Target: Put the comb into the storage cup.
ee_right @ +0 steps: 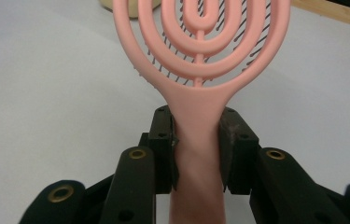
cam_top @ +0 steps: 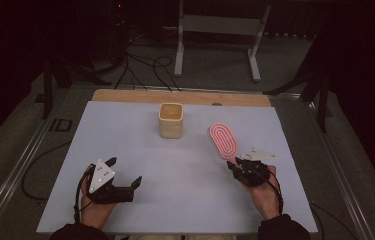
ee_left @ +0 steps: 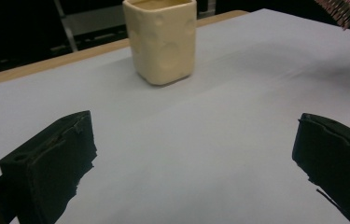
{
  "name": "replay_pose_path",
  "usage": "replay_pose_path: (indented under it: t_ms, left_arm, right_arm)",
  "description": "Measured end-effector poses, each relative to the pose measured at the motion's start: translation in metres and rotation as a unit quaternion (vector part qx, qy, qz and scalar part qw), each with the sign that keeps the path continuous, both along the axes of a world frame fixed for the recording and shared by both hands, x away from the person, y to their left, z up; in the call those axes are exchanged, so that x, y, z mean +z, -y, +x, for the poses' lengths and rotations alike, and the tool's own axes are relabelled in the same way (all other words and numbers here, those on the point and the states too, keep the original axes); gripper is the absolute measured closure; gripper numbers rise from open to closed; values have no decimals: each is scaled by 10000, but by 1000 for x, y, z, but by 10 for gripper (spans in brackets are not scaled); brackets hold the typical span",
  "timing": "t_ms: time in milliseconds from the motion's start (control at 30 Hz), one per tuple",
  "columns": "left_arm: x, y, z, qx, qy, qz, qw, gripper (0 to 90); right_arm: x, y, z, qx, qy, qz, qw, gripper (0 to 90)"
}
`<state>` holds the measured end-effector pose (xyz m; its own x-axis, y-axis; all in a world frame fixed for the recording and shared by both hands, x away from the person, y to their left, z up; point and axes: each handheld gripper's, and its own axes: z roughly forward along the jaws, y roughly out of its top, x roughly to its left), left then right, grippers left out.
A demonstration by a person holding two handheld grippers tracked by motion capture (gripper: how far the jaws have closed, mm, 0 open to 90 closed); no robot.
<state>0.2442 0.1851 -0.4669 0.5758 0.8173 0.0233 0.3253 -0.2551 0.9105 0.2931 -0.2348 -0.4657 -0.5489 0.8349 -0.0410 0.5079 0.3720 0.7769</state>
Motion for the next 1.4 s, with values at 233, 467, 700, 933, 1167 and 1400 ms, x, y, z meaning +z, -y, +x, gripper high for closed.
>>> replay_pose_path:
  t_ms: [233, 467, 700, 933, 1167, 1400]
  left_arm:
    - [13, 24, 16, -235, -91, 98, 9996, 1]
    - [22, 49, 31, -460, -145, 122, 9988, 1]
    - [24, 67, 47, -519, -292, -144, 9981, 0]
    - [24, 84, 58, -587, -404, -266, 9971, 1]
    - [24, 102, 68, -786, -540, -348, 9948, 0]
    - [22, 116, 73, -953, -662, -370, 9926, 0]
  right_arm:
    - [1, -3, -1, 25, 46, 53, 10000, 696]
    - [3, -7, -2, 46, 125, 88, 9999, 696]
    - [2, -9, -2, 96, 124, 90, 9998, 697]
    - [4, -12, -4, 134, 180, 110, 9997, 696]
    - [3, -13, -4, 155, 184, 135, 9996, 696]
    - [4, -17, -6, 226, 195, 138, 9995, 696]
